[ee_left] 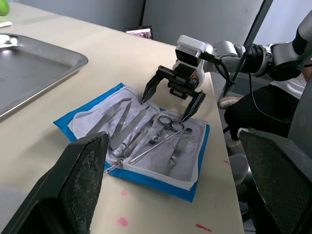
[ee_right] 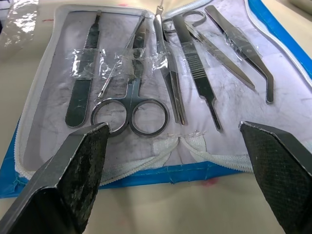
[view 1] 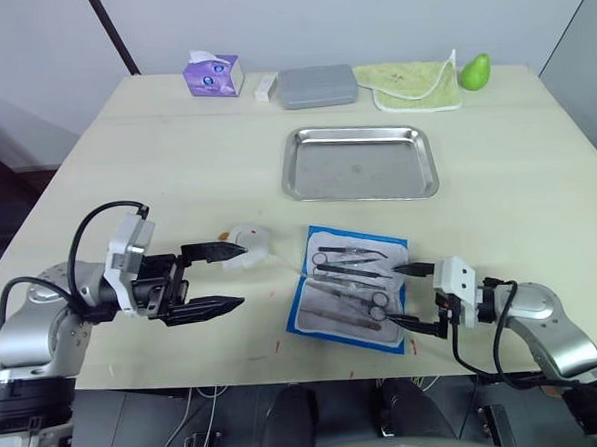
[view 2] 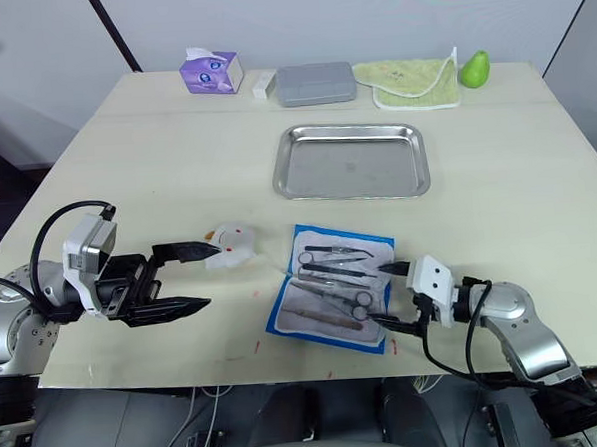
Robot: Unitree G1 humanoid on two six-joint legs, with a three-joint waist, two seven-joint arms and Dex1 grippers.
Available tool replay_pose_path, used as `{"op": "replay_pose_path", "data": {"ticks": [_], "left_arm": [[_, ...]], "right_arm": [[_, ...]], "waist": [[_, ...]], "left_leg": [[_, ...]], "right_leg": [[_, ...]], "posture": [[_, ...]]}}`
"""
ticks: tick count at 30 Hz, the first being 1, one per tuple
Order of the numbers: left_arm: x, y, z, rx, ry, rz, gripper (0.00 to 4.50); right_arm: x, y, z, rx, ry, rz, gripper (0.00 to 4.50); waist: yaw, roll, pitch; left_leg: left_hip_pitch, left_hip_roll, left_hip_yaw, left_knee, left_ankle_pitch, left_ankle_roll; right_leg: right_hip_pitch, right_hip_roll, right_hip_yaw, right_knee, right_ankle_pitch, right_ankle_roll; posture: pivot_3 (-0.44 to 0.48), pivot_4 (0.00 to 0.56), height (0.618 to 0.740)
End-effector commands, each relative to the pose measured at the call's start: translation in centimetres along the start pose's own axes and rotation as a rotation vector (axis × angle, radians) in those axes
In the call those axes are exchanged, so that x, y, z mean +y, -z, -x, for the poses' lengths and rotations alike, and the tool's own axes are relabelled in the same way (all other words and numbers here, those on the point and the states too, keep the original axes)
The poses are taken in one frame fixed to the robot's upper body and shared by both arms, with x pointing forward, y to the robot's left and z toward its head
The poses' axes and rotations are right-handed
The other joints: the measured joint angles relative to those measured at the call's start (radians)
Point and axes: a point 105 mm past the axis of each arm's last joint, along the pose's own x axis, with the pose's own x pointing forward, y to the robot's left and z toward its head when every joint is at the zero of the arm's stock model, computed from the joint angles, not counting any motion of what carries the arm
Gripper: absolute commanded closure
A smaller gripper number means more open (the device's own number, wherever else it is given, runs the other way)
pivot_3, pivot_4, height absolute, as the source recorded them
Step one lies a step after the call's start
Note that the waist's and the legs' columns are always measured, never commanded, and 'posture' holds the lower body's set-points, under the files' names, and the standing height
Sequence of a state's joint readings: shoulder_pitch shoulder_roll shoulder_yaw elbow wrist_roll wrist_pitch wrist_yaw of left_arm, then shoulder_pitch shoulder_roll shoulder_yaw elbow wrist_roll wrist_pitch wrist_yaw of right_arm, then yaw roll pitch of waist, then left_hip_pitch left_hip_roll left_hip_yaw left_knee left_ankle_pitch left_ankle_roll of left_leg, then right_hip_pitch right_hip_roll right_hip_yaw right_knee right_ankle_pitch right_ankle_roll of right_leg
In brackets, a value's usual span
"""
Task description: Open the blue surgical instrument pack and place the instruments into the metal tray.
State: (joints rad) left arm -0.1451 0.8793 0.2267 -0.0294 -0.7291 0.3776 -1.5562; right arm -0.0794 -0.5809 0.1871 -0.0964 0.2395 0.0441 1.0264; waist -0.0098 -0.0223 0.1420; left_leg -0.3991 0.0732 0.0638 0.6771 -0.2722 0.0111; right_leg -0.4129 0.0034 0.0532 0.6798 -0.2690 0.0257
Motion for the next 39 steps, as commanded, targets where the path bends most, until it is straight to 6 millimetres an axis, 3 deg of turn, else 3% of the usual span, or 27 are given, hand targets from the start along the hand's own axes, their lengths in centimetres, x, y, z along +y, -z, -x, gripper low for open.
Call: {"op": "replay_pose_path", "data": {"ticks": [1, 13, 19, 26, 29, 31, 32, 39], "left_arm": [[-0.5, -0.4, -0.2, 0.009, 0.043, -0.039, 0.0], [1.1, -0.1, -3.4, 0.015, 0.003, -0.053, 0.0], [3.4, 0.7, -5.3, 0.153, -0.093, -0.103, 0.0], [5.6, 1.3, -7.7, 0.204, -0.033, -0.153, 0.0], [6.1, 1.8, -9.1, 0.223, 0.013, -0.151, 0.86], [6.7, 2.1, -9.7, 0.247, 0.021, -0.178, 1.84], [6.9, 2.3, -10.0, 0.263, 0.028, -0.196, 2.11], [8.3, 3.2, -11.5, 0.315, 0.045, -0.254, 2.11]], "right_arm": [[0.1, 0.5, -0.5, 0.009, -0.032, 0.007, 0.03], [0.5, 4.0, -0.7, 0.09, -0.093, -0.031, 0.03], [0.6, 4.2, -0.9, 0.086, -0.096, -0.038, 0.03], [0.7, 4.0, -1.5, 0.083, -0.104, -0.034, 0.03], [0.6, 3.6, -1.8, 0.071, -0.091, -0.028, 0.0], [0.5, 3.5, -1.9, 0.067, -0.085, -0.026, 0.0], [0.5, 3.4, -1.9, 0.066, -0.084, -0.026, 0.0], [0.5, 3.3, -2.2, 0.062, -0.071, -0.027, 0.0]], "waist": [[0.0, 0.0, 0.0], [0.0, -0.002, -0.001], [0.002, -0.004, -0.003], [-0.003, -0.005, -0.004], [-0.004, -0.005, -0.004], [-0.003, -0.005, -0.004], [-0.003, -0.005, -0.004], [-0.004, -0.005, -0.004]], "left_leg": [[0.0, 0.0, 0.0, 0.0, 0.0, 0.0], [0.001, 0.0, 0.0, 0.0, 0.0, 0.0], [0.003, 0.0, -0.001, 0.0, 0.0, 0.0], [0.004, 0.0, -0.001, 0.0, 0.0, 0.0], [0.004, 0.0, -0.001, 0.0, 0.0, 0.0], [0.004, 0.0, -0.001, 0.0, 0.0, 0.0], [0.004, 0.0, -0.001, 0.0, 0.0, 0.0], [0.004, 0.0, -0.001, 0.0, 0.0, 0.0]], "right_leg": [[0.0, 0.0, 0.0, 0.0, 0.0, 0.0], [0.001, 0.001, 0.0, 0.0, 0.0, 0.0], [0.003, 0.001, 0.0, 0.0, 0.0, 0.0], [0.003, 0.002, 0.0, 0.0, 0.0, 0.0], [0.003, 0.003, 0.001, 0.001, 0.0, 0.0], [0.003, 0.003, 0.001, 0.0, 0.0, 0.0], [0.003, 0.003, 0.001, 0.0, 0.0, 0.0], [0.003, 0.003, 0.002, 0.0, 0.0, 0.0]], "posture": [[0.0, 0.15, 0.736], [0.0, 0.15, 0.736], [0.0, 0.15, 0.736], [0.0, 0.15, 0.736], [0.0, 0.15, 0.736], [0.0, 0.15, 0.736], [0.0, 0.15, 0.736], [0.0, 0.15, 0.736]]}}
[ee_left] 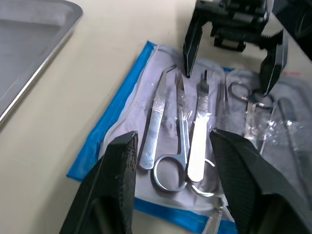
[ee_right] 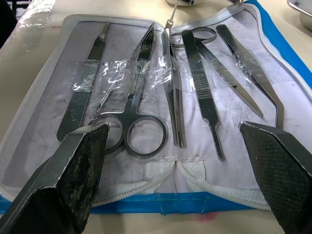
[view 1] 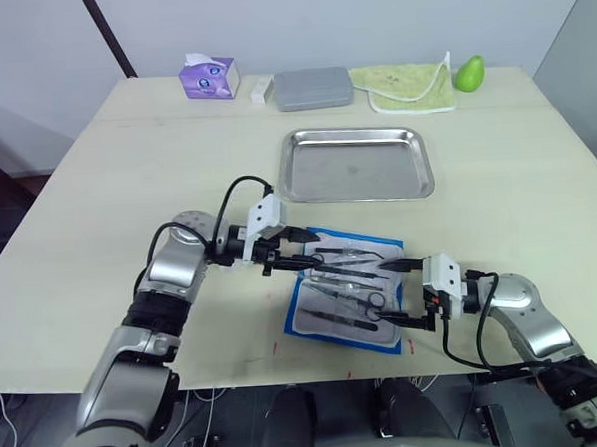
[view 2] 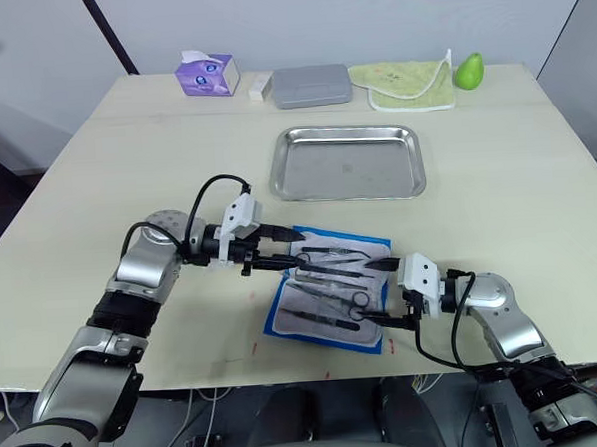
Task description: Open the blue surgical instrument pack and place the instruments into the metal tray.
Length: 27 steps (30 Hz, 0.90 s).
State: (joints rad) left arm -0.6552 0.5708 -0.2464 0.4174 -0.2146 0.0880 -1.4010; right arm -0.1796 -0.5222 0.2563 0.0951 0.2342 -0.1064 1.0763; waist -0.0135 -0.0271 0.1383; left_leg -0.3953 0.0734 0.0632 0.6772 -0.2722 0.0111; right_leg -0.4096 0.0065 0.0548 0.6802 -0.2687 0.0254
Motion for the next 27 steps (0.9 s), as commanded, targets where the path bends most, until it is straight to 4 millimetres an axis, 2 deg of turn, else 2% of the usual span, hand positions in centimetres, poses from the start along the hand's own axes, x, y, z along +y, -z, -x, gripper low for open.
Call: {"op": "replay_pose_path", "data": {"ticks": [1, 7, 19, 20, 21, 22, 23, 25, 26, 27], "left_arm": [[0.8, -0.3, -0.4, 0.022, -0.01, -0.06, 2.11], [1.7, -0.3, -2.0, 0.064, -0.005, -0.105, 2.11], [2.1, 0.2, -3.2, 0.132, 0.01, -0.136, 2.11], [2.1, 0.3, -3.3, 0.138, 0.012, -0.133, 2.4], [2.0, 0.4, -3.4, 0.147, 0.015, -0.133, 2.4], [2.0, 0.6, -3.4, 0.157, 0.017, -0.14, 2.89], [2.0, 0.7, -3.5, 0.168, 0.017, -0.144, 3.2], [1.8, 0.8, -3.6, 0.178, 0.027, -0.143, 4.27], [1.8, 0.8, -3.7, 0.182, 0.028, -0.143, 4.48], [1.8, 0.8, -3.7, 0.186, 0.029, -0.143, 4.48]], "right_arm": [[0.9, 2.7, -0.1, 0.115, 0.001, -0.066, 0.0], [1.0, 2.6, -0.2, 0.114, 0.01, -0.068, 0.0], [1.3, 2.7, -0.2, 0.121, 0.017, -0.072, 0.0], [1.3, 2.7, -0.2, 0.121, 0.017, -0.073, 0.0], [1.3, 2.7, -0.2, 0.122, 0.016, -0.074, 0.0], [1.3, 2.7, -0.2, 0.123, 0.016, -0.074, 0.0], [1.3, 2.7, -0.2, 0.124, 0.016, -0.074, 0.0], [1.3, 2.8, -0.2, 0.126, 0.015, -0.075, 0.0], [1.3, 2.8, -0.2, 0.128, 0.015, -0.077, 0.0], [1.4, 2.9, -0.3, 0.129, 0.015, -0.078, 0.0]], "waist": [[-0.001, 0.0, 0.0], [0.003, 0.0, 0.0], [0.0, 0.0, 0.0], [0.0, 0.0, 0.0], [0.0, 0.0, 0.0], [0.0, 0.0, 0.0], [0.0, 0.0, 0.0], [0.001, 0.001, -0.001], [0.002, 0.001, -0.001], [0.002, 0.001, -0.001]], "left_leg": [[0.0, 0.0, 0.0, 0.0, 0.0, 0.0], [0.0, 0.0, 0.0, 0.0, 0.0, 0.0], [0.0, 0.0, 0.0, 0.0, 0.0, 0.0], [0.0, 0.0, -0.001, 0.0, 0.0, 0.0], [0.0, 0.0, 0.0, 0.0, 0.0, 0.0], [0.0, 0.0, 0.0, 0.0, 0.0, 0.0], [0.0, 0.0, 0.0, 0.0, 0.0, 0.0], [0.0, 0.0, 0.0, 0.0, 0.0, 0.0], [0.0, 0.0, 0.0, 0.0, 0.0, 0.0], [0.0, 0.0, 0.0, 0.0, 0.0, 0.0]], "right_leg": [[0.0, 0.0, 0.0, 0.0, 0.0, 0.0], [0.0, 0.0, 0.0, 0.0, 0.0, 0.0], [0.0, 0.0, 0.0, 0.0, 0.0, 0.0], [0.0, 0.0, 0.0, 0.0, 0.0, 0.0], [0.0, 0.0, 0.0, 0.0, 0.0, 0.0], [0.0, 0.0, 0.0, 0.0, 0.0, 0.0], [0.0, 0.0, 0.0, 0.0, 0.0, 0.0], [0.0, 0.0, 0.0, 0.0, 0.0, 0.0], [0.0, 0.0, 0.0, 0.0, 0.0, 0.0], [0.0, 0.0, 0.0, 0.0, 0.0, 0.0]], "posture": [[0.0, 0.15, 0.736], [0.0, 0.15, 0.736], [0.0, 0.15, 0.736], [0.0, 0.15, 0.736], [0.0, 0.15, 0.736], [0.0, 0.15, 0.736], [0.0, 0.15, 0.736], [0.0, 0.15, 0.736], [0.0, 0.15, 0.736], [0.0, 0.15, 0.736]]}}
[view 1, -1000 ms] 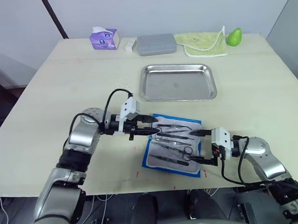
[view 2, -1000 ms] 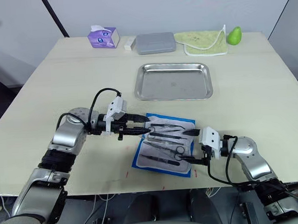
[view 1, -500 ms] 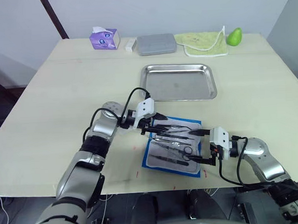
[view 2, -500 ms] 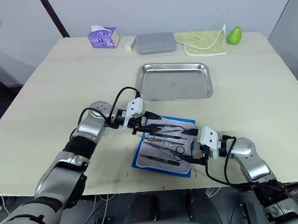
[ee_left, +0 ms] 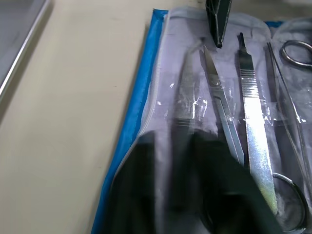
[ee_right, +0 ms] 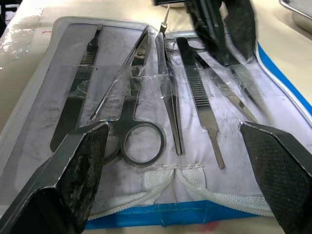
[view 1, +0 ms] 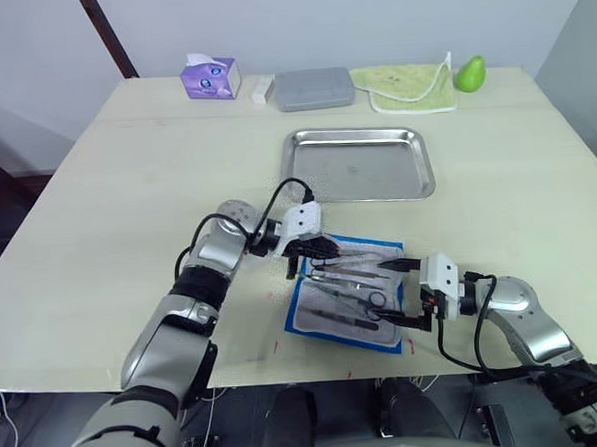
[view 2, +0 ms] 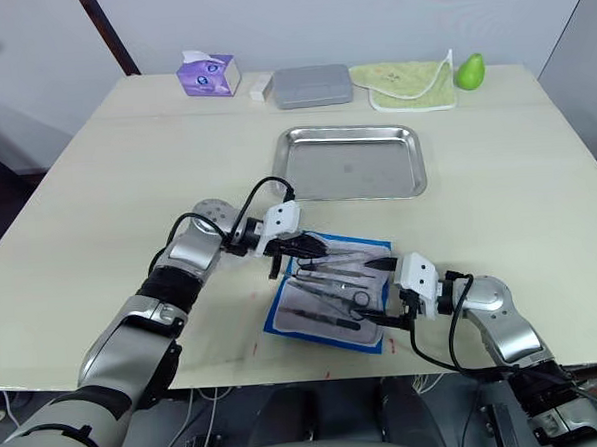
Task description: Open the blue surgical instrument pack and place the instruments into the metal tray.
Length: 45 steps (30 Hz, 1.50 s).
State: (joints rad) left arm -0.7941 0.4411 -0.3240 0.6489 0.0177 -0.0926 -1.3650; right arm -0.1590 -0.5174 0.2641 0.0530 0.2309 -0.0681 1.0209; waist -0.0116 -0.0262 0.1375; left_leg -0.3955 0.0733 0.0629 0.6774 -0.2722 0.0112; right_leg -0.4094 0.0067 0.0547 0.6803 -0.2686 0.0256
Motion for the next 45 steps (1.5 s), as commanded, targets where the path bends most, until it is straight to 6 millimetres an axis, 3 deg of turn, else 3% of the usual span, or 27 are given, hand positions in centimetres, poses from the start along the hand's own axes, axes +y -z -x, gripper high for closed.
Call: {"op": "replay_pose_path", "data": {"ticks": [1, 28, 45], "left_arm": [[0.3, 0.1, -0.1, 0.039, -0.01, -0.01, 4.48], [1.9, -3.8, 1.6, 0.157, 0.057, -0.083, 4.48], [1.9, -2.8, 2.3, 0.203, 0.047, -0.06, 4.48]], "right_arm": [[1.2, 3.1, 0.0, 0.131, -0.022, -0.058, 0.0], [1.7, 5.3, 0.1, 0.258, -0.016, -0.111, 0.0], [3.0, 6.5, 0.5, 0.304, -0.002, -0.169, 0.0]], "waist": [[0.0, 0.0, 0.0], [-0.003, -0.001, -0.004], [-0.003, -0.002, -0.005]], "left_leg": [[0.0, 0.0, 0.0, 0.0, 0.0, 0.0], [0.0, 0.0, -0.001, 0.0, 0.0, 0.0], [0.001, 0.0, -0.001, 0.0, 0.0, 0.0]], "right_leg": [[0.0, 0.0, 0.0, 0.0, 0.0, 0.0], [0.0, 0.001, 0.0, 0.0, 0.0, 0.0], [0.0, 0.001, 0.0, 0.0, 0.0, 0.0]], "posture": [[0.0, 0.15, 0.736], [0.0, 0.15, 0.736], [0.0, 0.15, 0.736]]}}
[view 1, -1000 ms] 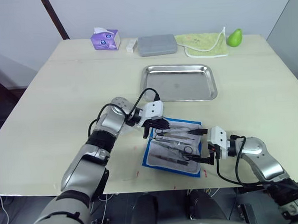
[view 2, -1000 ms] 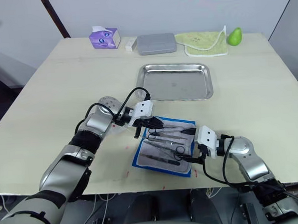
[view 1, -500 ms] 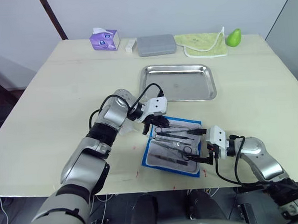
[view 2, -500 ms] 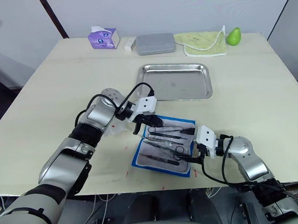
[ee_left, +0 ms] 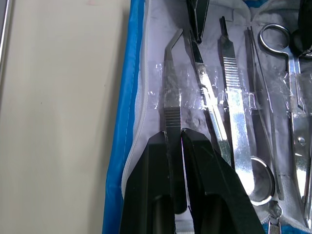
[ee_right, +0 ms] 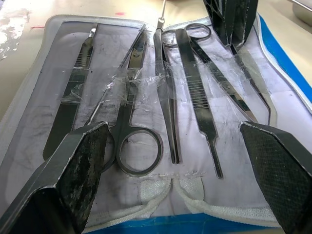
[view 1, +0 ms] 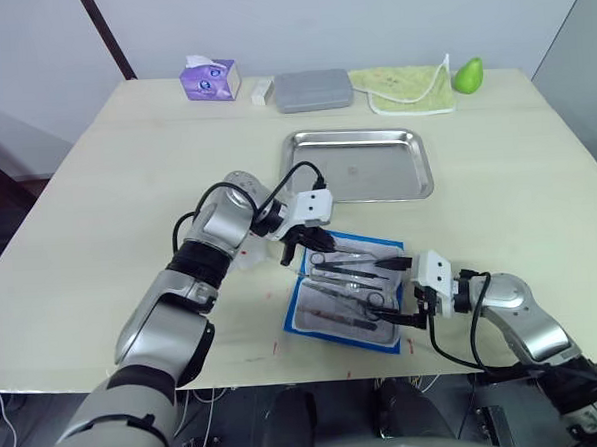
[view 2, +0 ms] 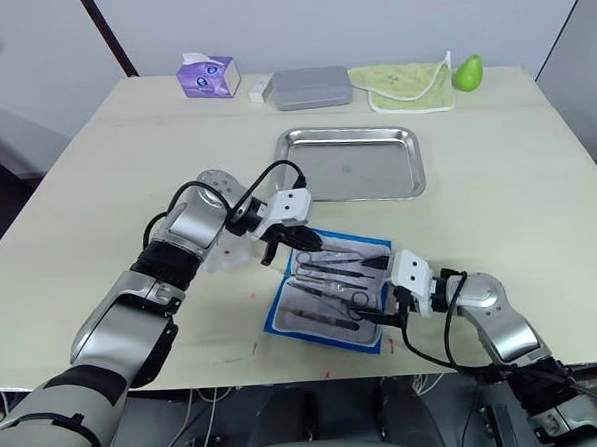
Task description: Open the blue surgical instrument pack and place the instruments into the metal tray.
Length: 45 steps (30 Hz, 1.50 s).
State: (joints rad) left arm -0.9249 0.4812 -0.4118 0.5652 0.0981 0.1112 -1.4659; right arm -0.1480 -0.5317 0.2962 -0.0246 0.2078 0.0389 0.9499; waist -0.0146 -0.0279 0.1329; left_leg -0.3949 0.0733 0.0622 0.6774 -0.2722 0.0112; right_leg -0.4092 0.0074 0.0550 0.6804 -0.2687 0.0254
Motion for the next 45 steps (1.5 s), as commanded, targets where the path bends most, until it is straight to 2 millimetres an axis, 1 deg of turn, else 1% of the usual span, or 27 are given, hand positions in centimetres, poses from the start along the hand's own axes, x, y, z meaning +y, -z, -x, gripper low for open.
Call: {"op": "replay_pose_path", "data": {"ticks": [1, 7, 15, 19, 24, 29, 32, 34, 36, 39, 44, 45], "left_arm": [[0.7, -0.6, 1.2, 0.024, -0.049, -0.04, 4.48], [0.9, -0.7, 1.8, 0.042, -0.05, -0.045, 4.48], [0.8, -0.5, 3.1, 0.059, -0.053, -0.036, 4.48], [0.5, 0.3, 4.4, 0.072, -0.062, -0.021, 4.48], [-0.2, 1.2, 6.5, 0.083, -0.079, -0.012, 4.48], [-0.9, 1.3, 8.9, 0.073, -0.115, -0.013, 4.48], [-1.0, 0.8, 9.9, 0.025, -0.159, 0.031, 4.48], [-0.9, 0.5, 10.3, -0.039, -0.213, 0.099, 4.48], [-1.1, 0.1, 10.3, -0.093, -0.236, 0.171, 4.48], [-0.9, -1.4, 10.0, -0.21, -0.306, 0.252, 4.48], [2.1, -3.0, 9.5, -0.31, -0.59, 0.41, 4.48], [2.6, -3.0, 9.4, -0.303, -0.642, 0.454, 4.48]], "right_arm": [[2.5, 6.6, 0.7, 0.25, -0.024, -0.143, 0.0], [2.5, 6.8, 0.7, 0.257, -0.024, -0.146, 0.0], [2.6, 7.2, 0.7, 0.284, -0.038, -0.156, 0.0], [2.6, 7.3, 0.7, 0.289, -0.041, -0.156, 0.0], [2.6, 7.4, 0.9, 0.293, -0.044, -0.156, 0.0], [2.6, 7.5, 1.0, 0.294, -0.05, -0.156, 0.0], [2.5, 7.3, 1.1, 0.292, -0.054, -0.155, 0.0], [2.4, 7.2, 1.1, 0.29, -0.056, -0.154, 0.0], [2.3, 7.1, 1.1, 0.289, -0.058, -0.153, 0.0], [2.2, 6.9, 1.1, 0.287, -0.06, -0.148, 0.0], [2.0, 6.6, 1.5, 0.288, -0.061, -0.141, 0.0], [1.9, 6.6, 1.5, 0.289, -0.06, -0.141, 0.0]], "waist": [[0.0, -0.001, -0.001], [0.0, -0.001, -0.003], [0.0, -0.002, -0.005], [0.0, -0.002, -0.005], [0.0, -0.002, -0.006], [0.001, -0.003, -0.007], [0.002, -0.003, -0.007], [0.002, -0.003, -0.008], [0.002, -0.003, -0.008], [0.002, -0.003, -0.008], [0.006, -0.003, -0.009], [0.006, -0.003, -0.009]], "left_leg": [[0.0, 0.0, 0.0, 0.0, 0.0, 0.0], [0.0, 0.0, 0.0, 0.0, 0.0, 0.0], [0.0, 0.0, 0.0, 0.0, 0.0, 0.0], [0.0, 0.0, 0.0, 0.0, 0.0, 0.0], [0.0, 0.0, 0.0, 0.0, 0.0, 0.0], [0.0, 0.0, 0.0, -0.001, 0.0, 0.0], [0.0, 0.0, 0.0, -0.001, 0.0, 0.0], [0.0, 0.0, 0.0, -0.001, 0.0, 0.0], [0.0, 0.0, 0.0, -0.001, 0.0, 0.0], [0.0, 0.0, 0.0, -0.001, 0.0, 0.0], [0.0, 0.0, -0.001, -0.001, 0.0, 0.0], [0.0, 0.0, -0.001, 0.0, 0.0, 0.0]], "right_leg": [[0.0, 0.0, 0.0, 0.0, 0.0, 0.0], [0.0, 0.0, 0.0, 0.0, 0.0, 0.0], [0.0, 0.0, 0.0, 0.0, 0.0, 0.0], [0.0, 0.0, 0.0, 0.0, 0.0, 0.0], [0.0, 0.0, 0.0, 0.0, 0.0, 0.0], [0.0, 0.0, -0.001, 0.0, 0.0, -0.001], [0.0, -0.001, -0.001, 0.0, 0.0, 0.0], [0.0, -0.001, -0.001, 0.0, 0.0, 0.0], [0.0, -0.001, -0.001, 0.0, 0.0, 0.0], [0.0, -0.001, -0.001, 0.0, 0.0, 0.0], [0.001, -0.002, -0.002, -0.001, 0.0, 0.0], [0.001, -0.002, -0.002, 0.0, 0.0, 0.0]], "posture": [[0.0, 0.15, 0.736], [0.0, 0.15, 0.736], [0.0, 0.15, 0.736], [0.0, 0.15, 0.736], [0.0, 0.15, 0.736], [0.0, 0.15, 0.736], [0.0, 0.15, 0.736], [0.0, 0.15, 0.736], [0.0, 0.15, 0.736], [0.0, 0.15, 0.736], [0.0, 0.15, 0.736], [0.0, 0.15, 0.736]]}}
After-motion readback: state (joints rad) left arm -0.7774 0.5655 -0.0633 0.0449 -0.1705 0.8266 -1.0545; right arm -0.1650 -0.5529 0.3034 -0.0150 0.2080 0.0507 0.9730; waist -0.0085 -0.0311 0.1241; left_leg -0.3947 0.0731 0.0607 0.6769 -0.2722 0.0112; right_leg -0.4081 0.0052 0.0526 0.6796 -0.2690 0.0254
